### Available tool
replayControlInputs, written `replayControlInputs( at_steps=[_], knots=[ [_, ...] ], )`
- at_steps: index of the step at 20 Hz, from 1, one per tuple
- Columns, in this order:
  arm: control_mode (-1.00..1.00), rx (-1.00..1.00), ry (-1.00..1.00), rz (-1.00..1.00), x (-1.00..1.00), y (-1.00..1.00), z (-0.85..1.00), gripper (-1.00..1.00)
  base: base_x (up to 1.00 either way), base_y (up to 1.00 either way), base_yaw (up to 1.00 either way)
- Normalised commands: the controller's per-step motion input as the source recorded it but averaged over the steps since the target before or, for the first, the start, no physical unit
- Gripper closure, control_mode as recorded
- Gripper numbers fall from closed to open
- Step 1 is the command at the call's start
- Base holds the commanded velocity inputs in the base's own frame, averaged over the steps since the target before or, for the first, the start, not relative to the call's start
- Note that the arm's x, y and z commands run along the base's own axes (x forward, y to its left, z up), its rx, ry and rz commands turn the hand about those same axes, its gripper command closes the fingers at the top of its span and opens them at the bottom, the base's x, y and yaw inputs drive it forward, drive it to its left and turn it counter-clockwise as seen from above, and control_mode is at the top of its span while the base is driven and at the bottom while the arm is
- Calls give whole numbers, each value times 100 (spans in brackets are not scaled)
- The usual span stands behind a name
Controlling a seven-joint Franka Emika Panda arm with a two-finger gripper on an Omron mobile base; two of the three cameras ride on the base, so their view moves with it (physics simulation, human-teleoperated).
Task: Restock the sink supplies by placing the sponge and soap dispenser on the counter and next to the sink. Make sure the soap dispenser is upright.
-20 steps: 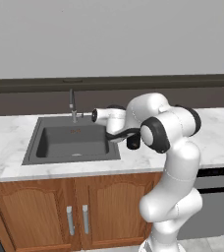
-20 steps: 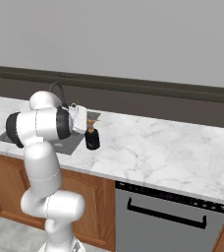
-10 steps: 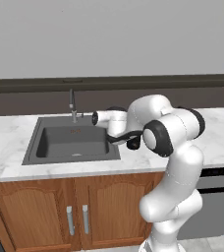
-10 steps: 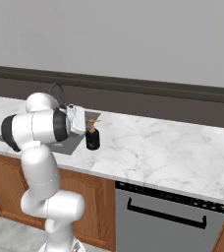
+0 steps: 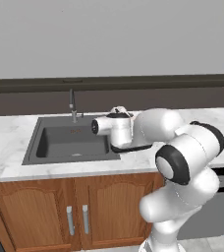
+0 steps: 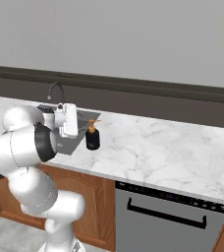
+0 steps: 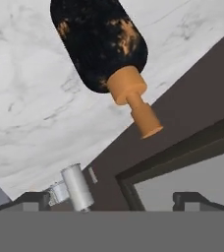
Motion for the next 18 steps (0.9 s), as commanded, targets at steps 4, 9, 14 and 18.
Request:
replayControlInputs(
  at_steps=[4, 9, 14, 18],
  knots=[
    [-100, 5, -30, -1, -100, 0, 34, -100, 0, 0, 0],
    [-100, 29, -30, -8, -100, 0, 29, -100, 0, 0, 0],
    [-100, 63, -30, -8, -93, -5, 5, -100, 0, 0, 0],
    [-100, 71, -30, -1, -80, 0, -19, -100, 0, 0, 0]
  ],
)
